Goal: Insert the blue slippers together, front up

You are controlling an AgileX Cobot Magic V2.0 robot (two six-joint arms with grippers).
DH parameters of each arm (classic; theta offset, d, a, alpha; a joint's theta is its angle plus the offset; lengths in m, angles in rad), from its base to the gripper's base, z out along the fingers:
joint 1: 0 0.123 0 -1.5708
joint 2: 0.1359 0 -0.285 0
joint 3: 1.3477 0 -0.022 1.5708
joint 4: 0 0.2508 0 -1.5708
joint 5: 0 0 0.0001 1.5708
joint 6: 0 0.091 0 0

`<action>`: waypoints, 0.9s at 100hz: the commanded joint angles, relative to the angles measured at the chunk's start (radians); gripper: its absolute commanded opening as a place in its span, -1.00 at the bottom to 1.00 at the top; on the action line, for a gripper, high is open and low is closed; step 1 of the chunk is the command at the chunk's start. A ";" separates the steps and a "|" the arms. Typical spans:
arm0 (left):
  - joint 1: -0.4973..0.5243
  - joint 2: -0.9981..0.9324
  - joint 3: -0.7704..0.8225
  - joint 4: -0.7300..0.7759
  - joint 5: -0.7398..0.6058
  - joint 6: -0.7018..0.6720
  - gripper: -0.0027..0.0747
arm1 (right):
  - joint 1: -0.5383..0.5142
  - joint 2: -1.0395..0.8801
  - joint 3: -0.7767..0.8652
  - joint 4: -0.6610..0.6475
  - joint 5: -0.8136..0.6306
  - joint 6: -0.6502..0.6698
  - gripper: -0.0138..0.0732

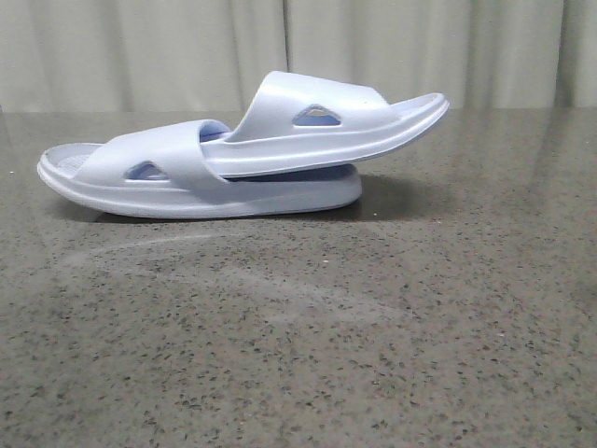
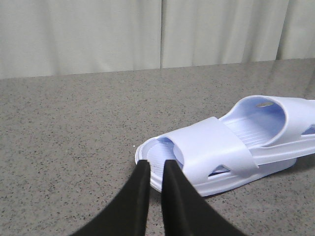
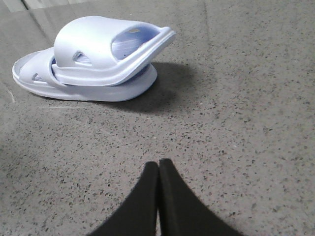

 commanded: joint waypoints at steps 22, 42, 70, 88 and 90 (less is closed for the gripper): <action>-0.008 0.000 -0.026 -0.032 0.003 0.001 -0.89 | 0.004 -0.001 -0.024 0.020 -0.007 -0.010 -0.89; -0.008 0.000 -0.026 -0.032 0.003 0.001 -0.89 | 0.004 -0.001 -0.024 0.020 -0.007 -0.010 -0.89; -0.008 0.000 -0.026 -0.032 0.003 0.001 -0.89 | 0.004 -0.001 -0.024 0.020 -0.007 -0.010 -0.89; -0.008 0.000 -0.024 -0.032 -0.014 0.001 -0.89 | 0.004 -0.001 -0.024 0.020 -0.007 -0.010 -0.89; -0.008 0.000 -0.025 -0.026 -0.020 0.001 -0.89 | 0.004 -0.001 -0.024 0.020 -0.007 -0.010 -0.89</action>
